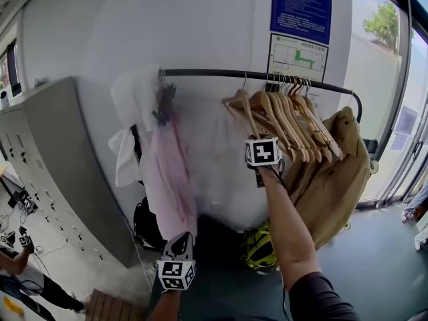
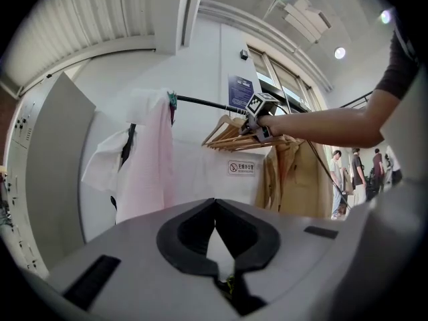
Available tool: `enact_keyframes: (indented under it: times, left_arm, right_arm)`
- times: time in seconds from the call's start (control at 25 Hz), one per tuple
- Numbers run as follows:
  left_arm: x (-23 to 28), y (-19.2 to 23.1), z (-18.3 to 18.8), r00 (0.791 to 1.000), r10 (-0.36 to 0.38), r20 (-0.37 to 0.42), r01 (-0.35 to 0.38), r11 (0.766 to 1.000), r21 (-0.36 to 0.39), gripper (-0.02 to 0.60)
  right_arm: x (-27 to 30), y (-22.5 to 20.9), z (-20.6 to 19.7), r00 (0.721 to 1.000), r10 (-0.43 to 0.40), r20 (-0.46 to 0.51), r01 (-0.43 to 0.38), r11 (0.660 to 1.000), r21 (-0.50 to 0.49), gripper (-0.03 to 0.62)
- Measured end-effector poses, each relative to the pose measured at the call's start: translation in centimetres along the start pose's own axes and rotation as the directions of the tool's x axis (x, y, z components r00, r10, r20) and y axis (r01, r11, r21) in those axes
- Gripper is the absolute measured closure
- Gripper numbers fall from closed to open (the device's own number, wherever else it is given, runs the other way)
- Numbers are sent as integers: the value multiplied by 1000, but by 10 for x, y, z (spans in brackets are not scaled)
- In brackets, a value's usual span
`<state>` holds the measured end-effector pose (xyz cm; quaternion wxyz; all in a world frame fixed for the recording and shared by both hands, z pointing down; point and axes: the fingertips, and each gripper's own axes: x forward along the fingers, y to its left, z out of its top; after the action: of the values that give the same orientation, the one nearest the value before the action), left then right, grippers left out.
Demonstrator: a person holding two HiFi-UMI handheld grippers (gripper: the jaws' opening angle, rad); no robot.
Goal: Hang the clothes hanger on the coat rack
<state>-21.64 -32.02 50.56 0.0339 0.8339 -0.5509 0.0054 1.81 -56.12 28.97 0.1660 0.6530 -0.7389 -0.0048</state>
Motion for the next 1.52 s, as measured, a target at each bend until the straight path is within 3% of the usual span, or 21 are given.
enact_keyframes:
  times: [0.08, 0.16, 0.4, 0.56, 0.84, 1.04, 1.2, 1.52]
  left_arm:
    - [2, 2, 5, 1000, 7, 9, -7, 1000, 1, 572]
    - [3, 3, 7, 1000, 12, 12, -12, 1000, -1, 574]
    - [9, -4, 5, 1000, -2, -3, 2, 1000, 18, 572]
    - [13, -16, 10, 1000, -28, 2, 27, 999, 30, 573]
    - [20, -29, 4, 998, -60, -11, 60, 998, 30, 573]
    - [19, -43, -6, 998, -61, -30, 62, 998, 24, 572]
    - [24, -56, -7, 998, -55, -35, 55, 998, 19, 573]
    - [29, -75, -5, 999, -24, -28, 24, 1000, 12, 572]
  right_arm:
    - [-8, 2, 1, 1000, 18, 22, -18, 1000, -1, 535]
    - [-18, 4, 1, 997, 47, 61, -48, 999, 1, 457]
    - [-82, 4, -8, 979, 46, 196, -40, 998, -38, 448]
    - [-130, 12, -35, 969, 66, 238, -59, 998, -36, 448]
    - [-166, 43, -136, 969, 74, 235, -75, 997, -6, 459]
    - [-182, 65, -205, 974, 144, 177, -147, 989, 3, 513]
    - [-200, 66, -232, 965, 196, 174, -199, 980, -1, 577]
    - [-203, 66, -261, 963, 220, 154, -228, 973, 35, 580]
